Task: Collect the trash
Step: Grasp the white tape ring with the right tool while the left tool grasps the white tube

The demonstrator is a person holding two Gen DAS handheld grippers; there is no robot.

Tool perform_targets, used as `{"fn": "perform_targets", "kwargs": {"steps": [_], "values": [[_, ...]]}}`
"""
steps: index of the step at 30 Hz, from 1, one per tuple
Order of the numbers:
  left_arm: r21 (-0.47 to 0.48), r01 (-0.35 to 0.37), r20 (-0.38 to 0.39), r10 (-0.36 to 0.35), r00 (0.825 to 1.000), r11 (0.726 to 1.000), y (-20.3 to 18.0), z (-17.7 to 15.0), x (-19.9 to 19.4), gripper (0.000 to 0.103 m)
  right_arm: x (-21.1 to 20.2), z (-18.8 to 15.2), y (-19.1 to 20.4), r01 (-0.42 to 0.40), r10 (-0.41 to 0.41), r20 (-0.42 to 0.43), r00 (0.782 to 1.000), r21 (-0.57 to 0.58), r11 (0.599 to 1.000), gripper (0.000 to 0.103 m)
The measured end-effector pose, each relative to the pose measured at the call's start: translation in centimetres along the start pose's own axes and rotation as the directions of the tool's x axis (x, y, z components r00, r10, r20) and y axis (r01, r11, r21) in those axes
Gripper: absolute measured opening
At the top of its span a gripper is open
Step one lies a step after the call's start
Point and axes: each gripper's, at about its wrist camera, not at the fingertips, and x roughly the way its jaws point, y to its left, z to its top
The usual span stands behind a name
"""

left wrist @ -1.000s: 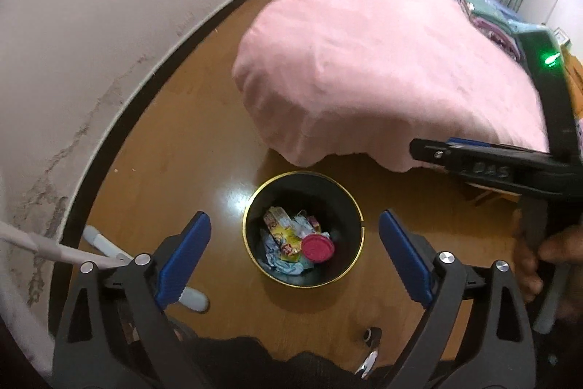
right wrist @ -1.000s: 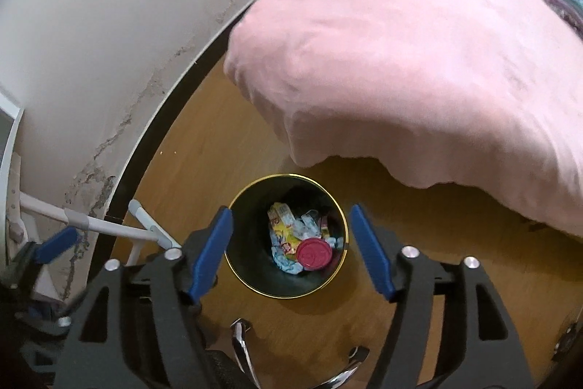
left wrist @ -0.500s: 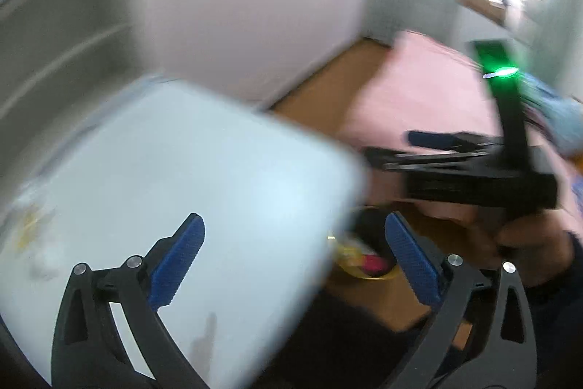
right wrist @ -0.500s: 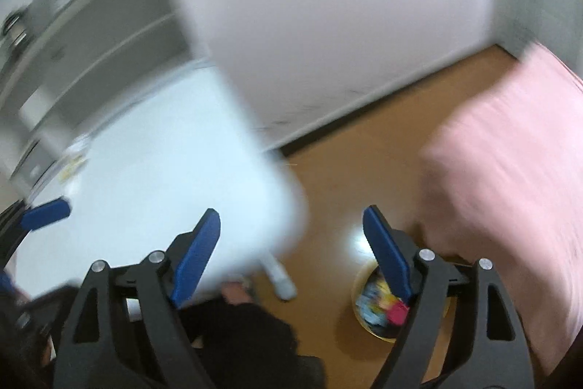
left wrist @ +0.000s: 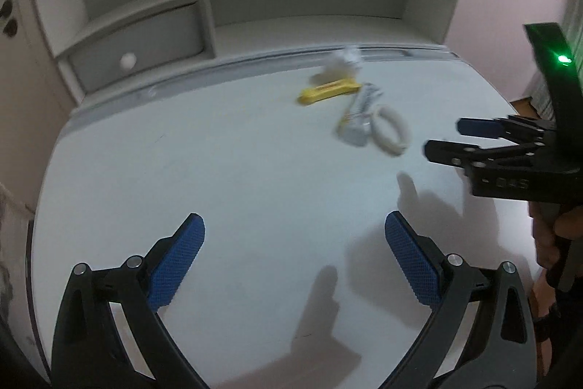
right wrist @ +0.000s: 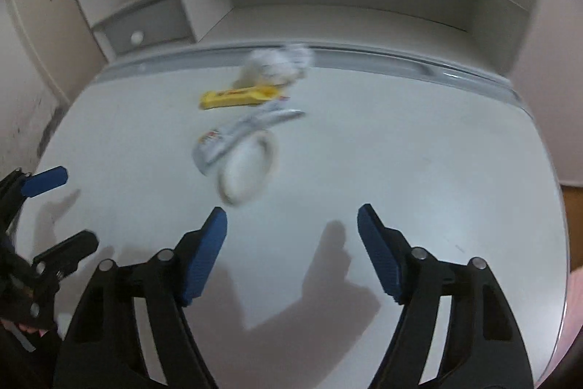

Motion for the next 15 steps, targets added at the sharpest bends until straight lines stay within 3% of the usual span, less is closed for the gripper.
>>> {"fn": "perform_targets", "kwargs": {"steps": [7, 10, 15], "values": [[0.023, 0.012, -0.016, -0.012, 1.0, 1.0, 1.1, 0.6, 1.7, 0.096, 2.8, 1.8, 1.8, 0.037, -0.037, -0.002, 0.999, -0.028, 0.999, 0.056], [0.048, 0.026, -0.011, -0.025, 1.0, 0.999, 0.4, 1.6, 2.6, 0.096, 3.3, 2.5, 2.0, 0.05, -0.049, 0.01, 0.999, -0.033, 0.998, 0.04], [0.068, 0.084, -0.021, -0.082, 0.996, 0.994, -1.6, 4.2, 4.7, 0.096, 2.5, 2.5, 0.0, 0.048, -0.048, 0.023, 0.999, 0.015, 0.999, 0.04]]}}
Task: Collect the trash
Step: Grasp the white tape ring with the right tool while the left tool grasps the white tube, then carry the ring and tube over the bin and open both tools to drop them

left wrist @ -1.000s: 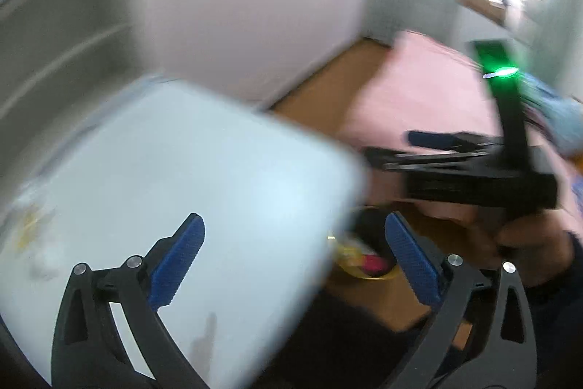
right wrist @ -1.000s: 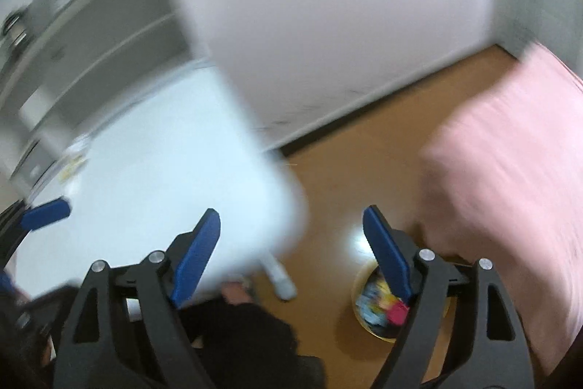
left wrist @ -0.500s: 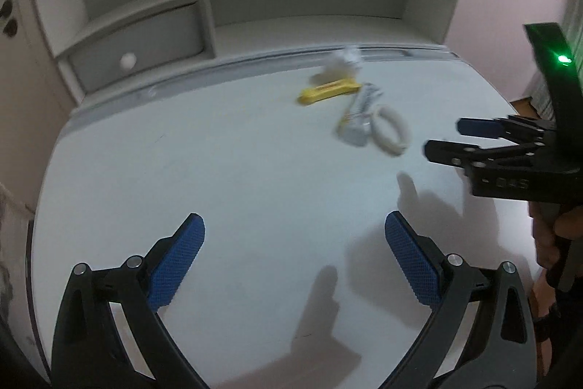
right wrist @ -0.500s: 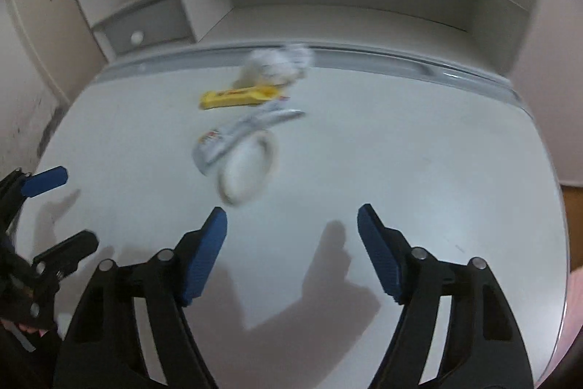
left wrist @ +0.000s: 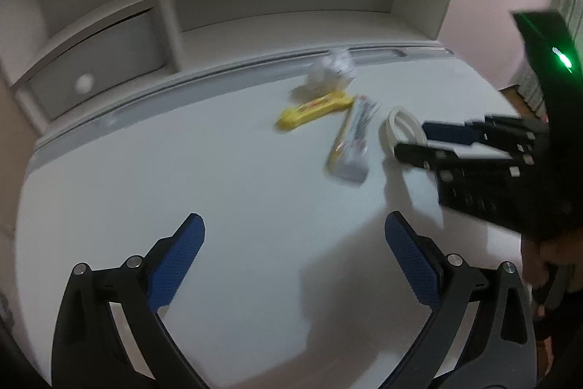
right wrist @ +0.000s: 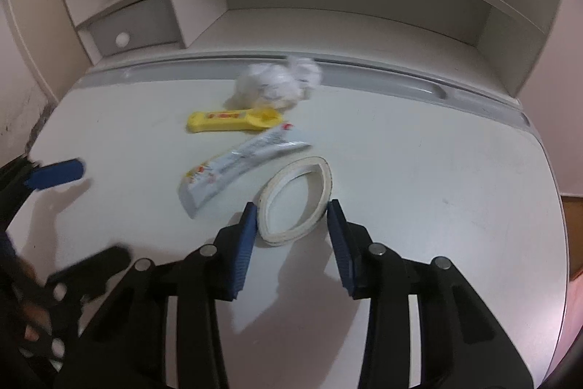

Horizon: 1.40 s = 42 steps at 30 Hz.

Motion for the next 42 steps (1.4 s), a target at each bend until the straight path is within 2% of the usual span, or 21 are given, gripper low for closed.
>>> {"fn": "perform_targets", "kwargs": {"steps": [3, 5, 9, 11, 13, 14, 16, 21, 24, 27, 30, 33, 36, 42], "values": [[0.02, 0.031, -0.005, -0.031, 1.0, 0.999, -1.3, 2.2, 1.9, 0.096, -0.8, -0.6, -2.1, 0.011, -0.011, 0.003, 1.0, 0.04, 0.999, 0.04], [0.031, 0.021, -0.015, -0.02, 1.0, 0.999, -2.0, 3.2, 2.9, 0.093, -1.4, -1.2, -3.5, 0.019, -0.019, 0.004, 1.0, 0.065, 0.998, 0.04], [0.044, 0.011, -0.04, -0.009, 0.999, 0.999, -3.3, 4.3, 4.6, 0.072, -2.4, -2.7, -5.8, 0.033, -0.033, 0.001, 0.999, 0.102, 0.994, 0.04], [0.06, 0.008, -0.043, -0.005, 0.999, 0.998, -3.9, 4.6, 5.1, 0.067, -3.0, -3.6, -7.1, 0.041, -0.041, 0.001, 0.999, 0.122, 0.992, 0.04], [0.07, 0.007, -0.057, -0.003, 0.998, 0.998, -4.5, 4.7, 5.5, 0.052, -3.6, -4.5, -8.1, 0.045, -0.046, 0.003, 0.999, 0.138, 0.989, 0.04], [0.075, 0.001, -0.054, 0.003, 0.999, 0.997, -4.7, 4.7, 5.6, 0.05, -4.2, -5.0, -8.8, 0.047, -0.048, 0.004, 0.999, 0.149, 0.988, 0.04], [0.094, -0.02, -0.053, 0.025, 0.998, 0.995, -5.2, 4.7, 5.6, 0.022, -4.9, -5.9, -9.6, 0.049, -0.052, 0.01, 0.999, 0.166, 0.985, 0.04], [0.1, 0.006, -0.048, -0.001, 0.999, 0.995, -7.3, 4.5, 4.8, 0.02, -8.1, -8.9, -12.3, 0.076, -0.086, 0.037, 0.996, 0.227, 0.971, 0.04], [0.133, 0.045, -0.041, -0.04, 0.998, 0.99, -10.7, 4.1, 4.0, 0.02, -10.8, -11.7, -14.8, 0.113, -0.135, 0.054, 0.989, 0.291, 0.95, 0.04], [0.192, 0.12, -0.042, -0.114, 0.993, 0.974, -15.4, 3.2, 2.7, 0.02, -13.4, -14.9, -17.3, 0.161, -0.193, 0.056, 0.98, 0.359, 0.919, 0.04], [0.27, 0.222, -0.059, -0.214, 0.975, 0.937, -21.4, 2.3, 2.0, 0.02, -16.1, -19.2, -20.7, 0.211, -0.256, 0.04, 0.966, 0.452, 0.866, 0.04], [0.345, 0.323, -0.091, -0.311, 0.946, 0.881, -27.7, 0.9, 1.5, 0.02, -18.7, -23.9, -24.1, 0.259, -0.316, 0.011, 0.949, 0.543, 0.798, 0.04], [0.407, 0.424, -0.142, -0.402, 0.905, 0.809, -34.4, -1.1, 1.0, 0.02, -20.9, -29.2, -27.5, 0.301, -0.364, -0.034, 0.931, 0.633, 0.713, 0.04], [0.493, 0.533, -0.233, -0.485, 0.843, 0.688, -43.6, -5.3, 0.3, 0.02, -22.9, -37.7, -32.1, 0.352, -0.4, -0.123, 0.908, 0.741, 0.572, 0.04]]}}
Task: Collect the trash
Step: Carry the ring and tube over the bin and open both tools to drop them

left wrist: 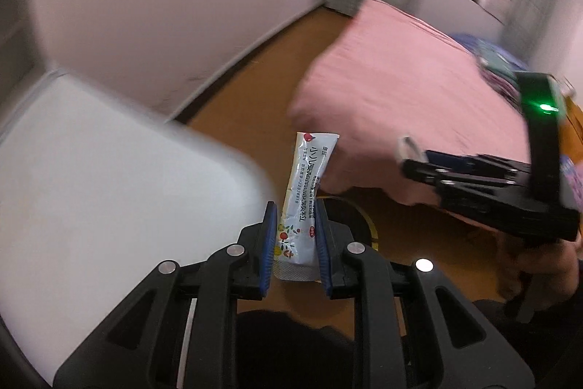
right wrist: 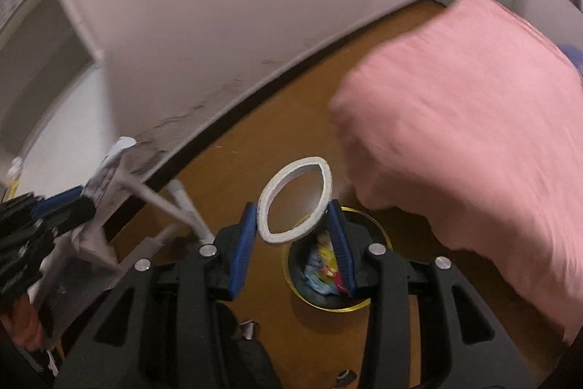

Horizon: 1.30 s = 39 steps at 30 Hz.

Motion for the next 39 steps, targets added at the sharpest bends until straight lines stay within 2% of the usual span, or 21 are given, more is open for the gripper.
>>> {"fn": "perform_targets", "kwargs": {"steps": [5, 13, 21, 24, 39], "values": [[0.063, 0.039, -0.068, -0.035, 0.997, 0.997, -4.0, -0.8, 5.1, 0.02, 3.1, -1.6, -4.7, 0.016, -0.011, -0.071, 0.997, 0.076, 0.997, 0.04], [0.029, 0.027, -0.179, -0.022, 0.984, 0.999, -2.8, -0.9, 13.3, 0.02, 7.1, -2.0, -6.5, 0.036, -0.021, -0.162, 0.987, 0.093, 0.995, 0.04], [0.015, 0.019, -0.206, -0.015, 0.979, 1.0, -2.7, -0.9, 15.2, 0.02, 8.6, -1.9, -5.9, 0.025, -0.01, -0.192, 0.981, 0.079, 0.997, 0.04], [0.009, 0.017, -0.21, -0.015, 0.978, 1.0, -2.8, -1.4, 14.7, 0.02, 8.8, -1.9, -6.0, 0.026, -0.009, -0.197, 0.98, 0.083, 0.996, 0.04], [0.019, 0.047, -0.238, -0.041, 0.97, 0.999, -3.7, -1.0, 16.1, 0.02, 8.3, -1.7, -7.2, 0.053, -0.031, -0.162, 0.986, 0.136, 0.989, 0.049]]}}
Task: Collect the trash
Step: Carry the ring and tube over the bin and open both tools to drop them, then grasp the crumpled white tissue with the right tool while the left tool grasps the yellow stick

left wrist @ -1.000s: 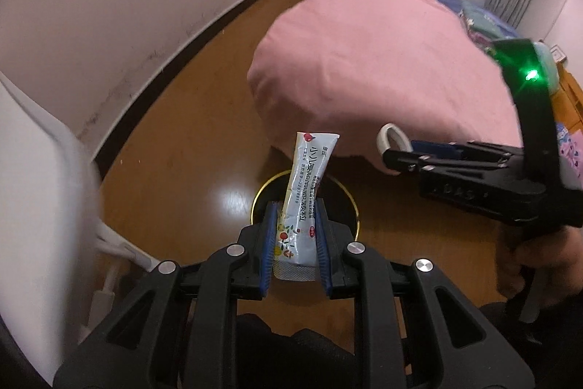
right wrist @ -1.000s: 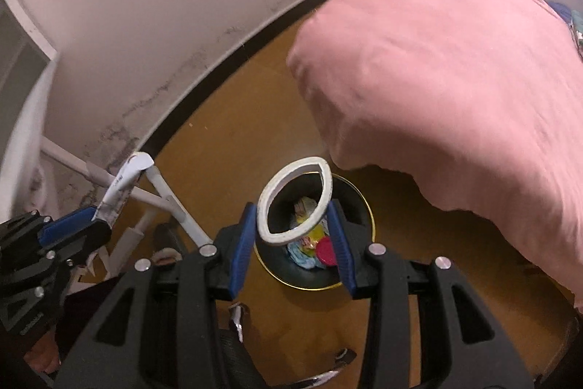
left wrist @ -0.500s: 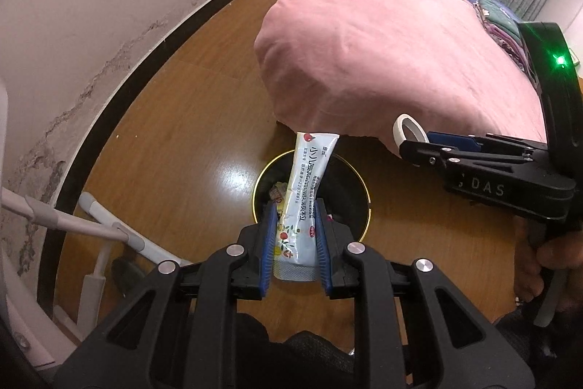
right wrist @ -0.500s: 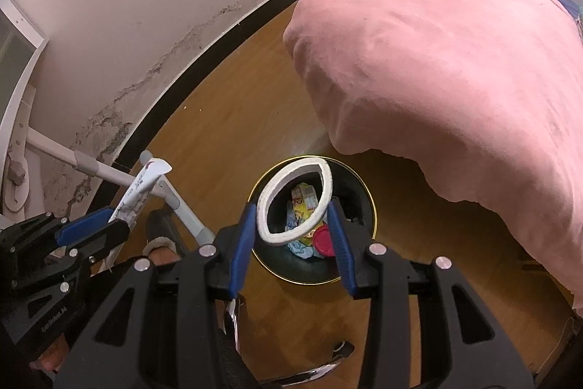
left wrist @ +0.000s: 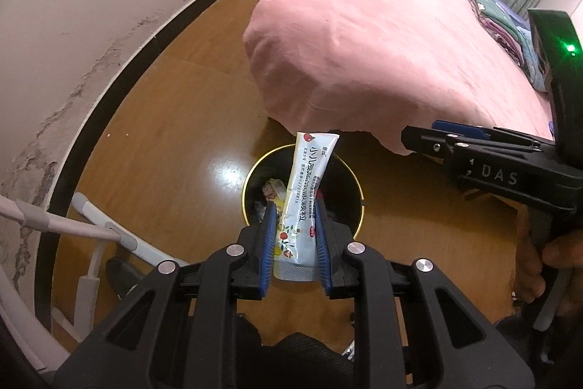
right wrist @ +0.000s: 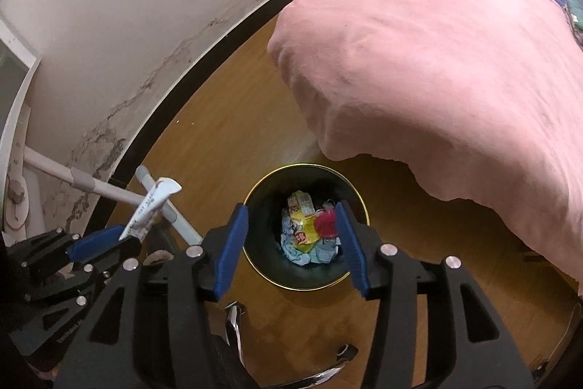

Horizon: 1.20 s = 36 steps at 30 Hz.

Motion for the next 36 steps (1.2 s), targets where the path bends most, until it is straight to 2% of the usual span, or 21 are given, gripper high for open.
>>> {"fn": "perform_targets", "kwargs": {"steps": [5, 6, 7, 9, 14, 17, 20, 23, 24, 26, 27, 29, 31, 33, 34, 36], "values": [[0.04, 0.024, -0.001, -0.024, 1.0, 0.999, -2.1, 1.3, 0.6, 0.021, -0.8, 0.0, -1.9, 0.021, -0.023, 0.029, 0.999, 0.068, 0.997, 0.051], [0.044, 0.026, 0.001, -0.026, 1.0, 0.999, -2.4, 1.6, 0.6, 0.027, -1.0, 0.0, -2.3, 0.022, -0.025, 0.035, 0.999, 0.081, 0.997, 0.053], [0.049, 0.03, 0.002, -0.03, 1.0, 0.998, -2.7, 1.8, 0.5, 0.043, -1.3, 0.0, -2.7, 0.024, -0.029, 0.044, 0.999, 0.096, 0.995, 0.053], [0.051, 0.023, 0.03, -0.025, 0.999, 0.998, -3.3, 2.2, -0.1, 0.058, -1.7, -0.2, -3.2, 0.028, -0.034, 0.053, 0.998, 0.112, 0.993, 0.054], [0.073, 0.022, 0.067, -0.027, 0.997, 0.997, -3.5, 1.9, -2.6, 0.064, -1.9, -0.4, -3.3, 0.034, -0.04, 0.053, 0.998, 0.11, 0.993, 0.054], [0.08, 0.004, 0.103, -0.012, 0.995, 0.997, -3.2, 1.2, -5.4, 0.076, -2.5, -0.4, -2.5, 0.039, -0.045, 0.064, 0.997, 0.093, 0.995, 0.055], [0.085, -0.031, 0.163, 0.017, 0.987, 0.996, -2.6, 0.3, -9.5, 0.086, -4.5, -0.2, 0.0, 0.019, -0.024, 0.102, 0.994, 0.048, 0.999, 0.061], [0.07, -0.09, 0.247, 0.071, 0.966, 0.993, -1.0, -1.2, -14.6, 0.092, -6.8, -0.1, 3.9, -0.024, 0.029, 0.148, 0.989, -0.034, 0.999, 0.065], [0.055, -0.107, 0.27, 0.088, 0.959, 0.993, -0.1, -1.8, -16.1, 0.093, -7.9, -0.1, 6.4, -0.045, 0.059, 0.165, 0.985, -0.091, 0.995, 0.065], [-0.005, -0.141, 0.307, 0.135, 0.942, 0.99, 3.0, -3.6, -19.6, 0.093, -9.0, -0.1, 9.9, -0.073, 0.102, 0.178, 0.979, -0.163, 0.984, 0.067], [-0.034, -0.157, 0.313, 0.16, 0.936, 0.987, 4.4, -4.3, -20.8, 0.093, -9.8, 0.0, 13.0, -0.106, 0.147, 0.182, 0.972, -0.218, 0.97, 0.068], [-0.129, -0.205, 0.324, 0.237, 0.916, 0.97, 8.7, -6.7, -23.7, 0.093, -10.6, 0.1, 17.2, -0.157, 0.214, 0.173, 0.961, -0.291, 0.944, 0.071], [-0.214, -0.256, 0.317, 0.314, 0.895, 0.943, 12.6, -9.2, -25.9, 0.093, -10.9, -0.2, 23.3, -0.21, 0.285, 0.141, 0.948, -0.393, 0.895, 0.072], [-0.303, -0.317, 0.292, 0.404, 0.867, 0.899, 16.5, -12.0, -28.0, 0.093, -10.8, -0.8, 29.1, -0.249, 0.334, 0.097, 0.937, -0.484, 0.839, 0.072], [-0.363, -0.354, 0.264, 0.459, 0.848, 0.862, 19.2, -14.1, -29.3, 0.093, -10.7, -1.3, 32.4, -0.278, 0.363, 0.062, 0.93, -0.53, 0.802, 0.072], [-0.437, -0.379, 0.227, 0.508, 0.831, 0.815, 22.3, -16.6, -30.9, 0.093, -10.2, -2.4, 38.7, -0.339, 0.41, -0.016, 0.912, -0.593, 0.73, 0.072]]}}
